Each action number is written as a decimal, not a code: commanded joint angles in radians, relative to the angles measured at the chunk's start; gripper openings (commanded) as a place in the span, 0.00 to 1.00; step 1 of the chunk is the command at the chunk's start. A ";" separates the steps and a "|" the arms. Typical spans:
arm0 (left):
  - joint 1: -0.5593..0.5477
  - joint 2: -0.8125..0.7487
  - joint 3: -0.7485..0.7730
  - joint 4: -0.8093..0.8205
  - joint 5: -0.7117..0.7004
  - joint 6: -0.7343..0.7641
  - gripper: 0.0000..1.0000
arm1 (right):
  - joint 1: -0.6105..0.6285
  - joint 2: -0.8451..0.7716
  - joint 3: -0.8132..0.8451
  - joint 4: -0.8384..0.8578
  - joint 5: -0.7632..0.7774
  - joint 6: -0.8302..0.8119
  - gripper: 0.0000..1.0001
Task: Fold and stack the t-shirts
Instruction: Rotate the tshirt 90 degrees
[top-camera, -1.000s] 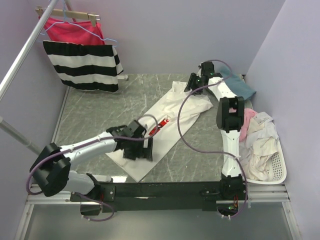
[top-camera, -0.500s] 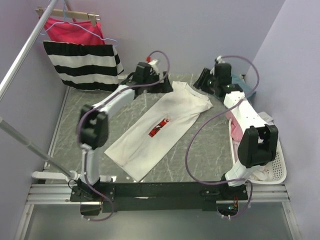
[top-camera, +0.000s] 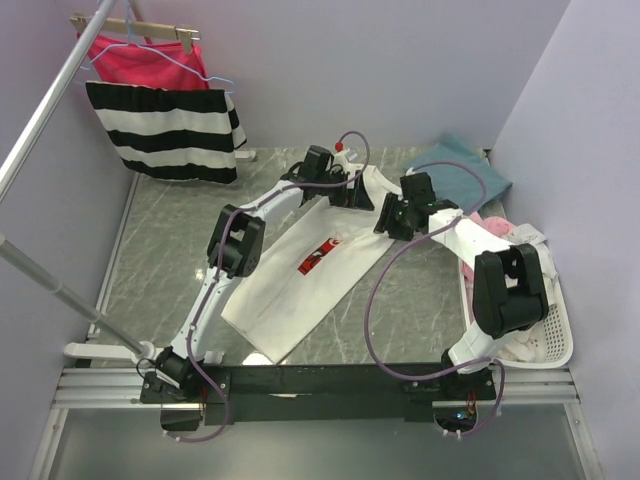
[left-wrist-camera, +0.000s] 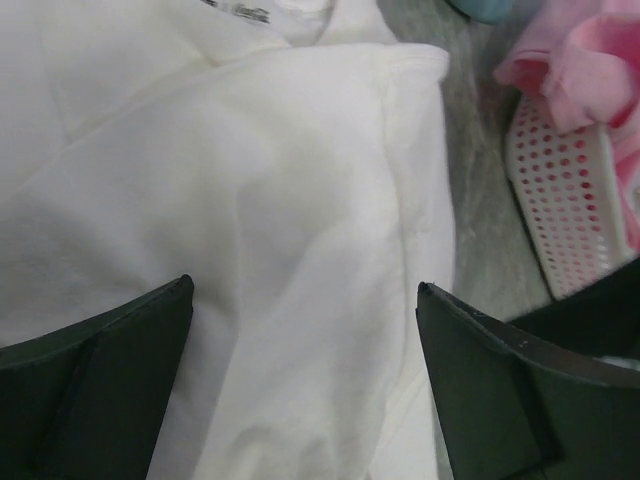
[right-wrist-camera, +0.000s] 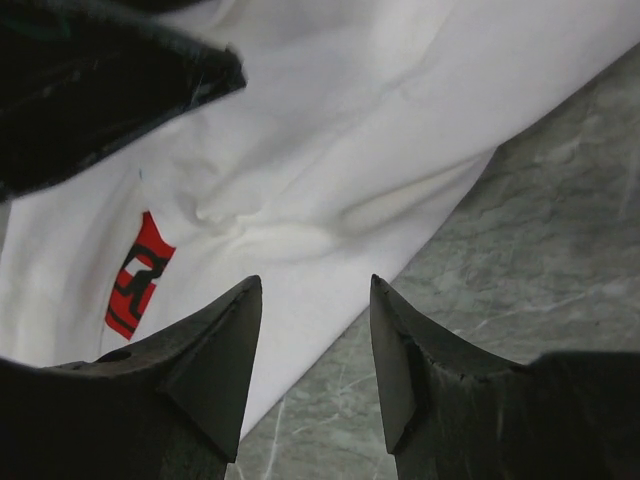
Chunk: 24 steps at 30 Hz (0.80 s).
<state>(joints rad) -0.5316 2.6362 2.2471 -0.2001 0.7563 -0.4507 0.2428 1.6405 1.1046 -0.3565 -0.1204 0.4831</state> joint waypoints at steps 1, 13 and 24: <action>-0.004 0.053 0.055 -0.071 -0.267 0.087 0.99 | 0.067 -0.012 -0.009 0.021 -0.034 0.003 0.54; 0.189 -0.021 -0.029 -0.120 -0.554 0.035 1.00 | 0.285 0.079 0.050 0.067 -0.311 -0.003 0.54; 0.223 -0.053 -0.104 -0.111 -0.514 0.030 0.99 | 0.467 0.280 0.198 0.047 -0.394 -0.067 0.55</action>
<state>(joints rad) -0.2890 2.5813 2.1921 -0.2016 0.2825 -0.4301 0.6670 1.8484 1.2190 -0.2779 -0.5026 0.4625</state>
